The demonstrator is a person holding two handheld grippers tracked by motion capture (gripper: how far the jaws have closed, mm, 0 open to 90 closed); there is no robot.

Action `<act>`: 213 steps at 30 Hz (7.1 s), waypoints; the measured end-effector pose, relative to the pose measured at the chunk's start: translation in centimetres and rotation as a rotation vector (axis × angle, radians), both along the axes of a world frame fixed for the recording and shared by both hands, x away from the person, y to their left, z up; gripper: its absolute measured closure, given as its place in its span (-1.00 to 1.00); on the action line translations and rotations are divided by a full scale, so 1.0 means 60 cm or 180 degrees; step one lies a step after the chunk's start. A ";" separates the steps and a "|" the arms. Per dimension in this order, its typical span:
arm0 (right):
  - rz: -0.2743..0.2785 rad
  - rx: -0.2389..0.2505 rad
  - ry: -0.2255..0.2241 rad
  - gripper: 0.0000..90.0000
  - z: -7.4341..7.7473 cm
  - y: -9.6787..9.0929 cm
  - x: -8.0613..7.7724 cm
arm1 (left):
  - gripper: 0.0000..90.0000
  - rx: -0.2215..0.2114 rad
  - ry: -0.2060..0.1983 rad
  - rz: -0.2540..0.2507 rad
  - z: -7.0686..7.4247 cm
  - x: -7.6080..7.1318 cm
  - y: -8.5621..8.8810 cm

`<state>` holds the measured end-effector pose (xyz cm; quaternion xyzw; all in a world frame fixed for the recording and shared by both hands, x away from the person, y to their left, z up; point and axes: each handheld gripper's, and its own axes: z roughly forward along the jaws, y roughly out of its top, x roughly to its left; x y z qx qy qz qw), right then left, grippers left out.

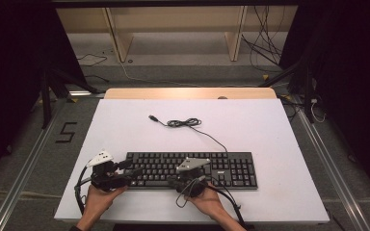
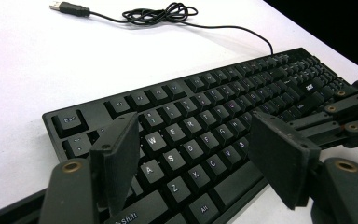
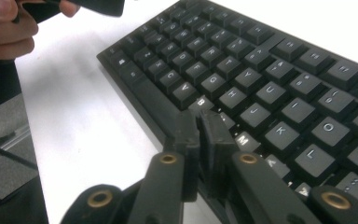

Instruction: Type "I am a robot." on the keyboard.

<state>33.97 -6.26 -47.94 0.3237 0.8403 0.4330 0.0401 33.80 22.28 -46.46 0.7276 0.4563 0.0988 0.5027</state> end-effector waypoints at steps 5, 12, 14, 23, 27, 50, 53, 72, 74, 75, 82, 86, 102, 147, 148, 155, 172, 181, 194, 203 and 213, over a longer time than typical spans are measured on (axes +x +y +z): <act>0.0011 -0.0046 0.0019 0.98 -0.005 0.002 0.001 | -0.26 -0.0014 -0.0023 0.0009 0.001 -0.001 0.001; 0.0008 -0.0067 0.0034 0.99 -0.007 0.003 0.001 | -0.26 -0.0014 -0.0026 0.0010 0.001 -0.001 0.001; 0.0011 -0.0071 0.0035 0.99 -0.007 0.003 0.001 | -0.26 -0.0016 -0.0025 0.0010 0.001 -0.001 0.001; 0.0007 -0.0137 0.0016 1.00 -0.013 0.005 0.002 | -0.26 -0.0012 -0.0022 0.0017 0.001 0.000 0.001; -0.0004 -0.0141 0.0032 1.00 -0.013 0.005 0.002 | -0.26 -0.0016 -0.0023 0.0023 0.001 0.000 0.002; -0.0056 0.0226 0.0001 0.73 0.009 -0.016 0.002 | -0.26 -0.0014 -0.0009 0.0025 -0.001 0.003 0.002; -0.0067 0.0259 -0.0006 0.58 0.012 -0.020 0.002 | -0.27 -0.0011 0.0001 0.0013 -0.001 0.005 0.003; -0.0127 0.0328 -0.0060 -0.05 0.027 -0.035 -0.001 | -0.30 -0.0039 0.0074 -0.0026 0.000 0.014 -0.001; -0.0135 0.0344 -0.0066 -0.06 0.028 -0.037 -0.002 | -0.29 -0.0024 0.0074 -0.0033 0.001 0.015 -0.002; -0.0132 0.0341 -0.0071 -0.06 0.029 -0.038 -0.002 | -0.29 -0.0041 0.0077 -0.0023 0.002 0.016 -0.003; -0.0143 0.0347 -0.0068 -0.11 0.031 -0.040 -0.004 | -0.18 0.0014 0.0112 0.0004 0.006 0.026 -0.006; -0.0159 0.0364 -0.0068 -0.13 0.033 -0.044 -0.004 | 0.06 0.0070 0.0137 0.0005 0.007 0.036 -0.011; -0.0209 0.0383 -0.0104 -0.21 0.036 -0.054 -0.009 | 0.87 0.0330 0.0206 -0.0276 0.001 0.061 -0.051; -0.0205 0.0397 -0.0130 -0.25 0.038 -0.062 -0.019 | 0.98 0.0699 0.0407 -0.0363 -0.025 0.087 -0.089; -0.0204 0.0393 -0.0130 -0.25 0.038 -0.062 -0.019 | 0.98 0.0702 0.0410 -0.0363 -0.025 0.087 -0.089; -0.0212 0.0392 -0.0133 -0.25 0.038 -0.062 -0.019 | 0.98 0.0614 0.0377 -0.0350 -0.021 0.085 -0.085; -0.0287 0.0372 -0.0144 -0.25 0.033 -0.066 -0.009 | 0.41 0.0183 0.0250 -0.0261 0.001 0.063 -0.048; -0.0317 0.0350 -0.0132 -0.24 0.030 -0.064 0.002 | 0.07 0.0038 0.0219 -0.0270 0.003 0.046 -0.038; -0.0349 0.0252 -0.0102 -0.07 0.028 -0.056 0.022 | -0.18 -0.0080 0.0144 -0.0232 0.001 0.030 -0.027; -0.0375 0.0157 -0.0064 0.32 0.022 -0.054 0.033 | -0.27 -0.0052 0.0127 -0.0264 -0.002 0.026 -0.025; -0.0408 0.0083 -0.0033 0.81 0.021 -0.049 0.044 | -0.29 -0.0066 0.0080 -0.0243 -0.002 0.018 -0.021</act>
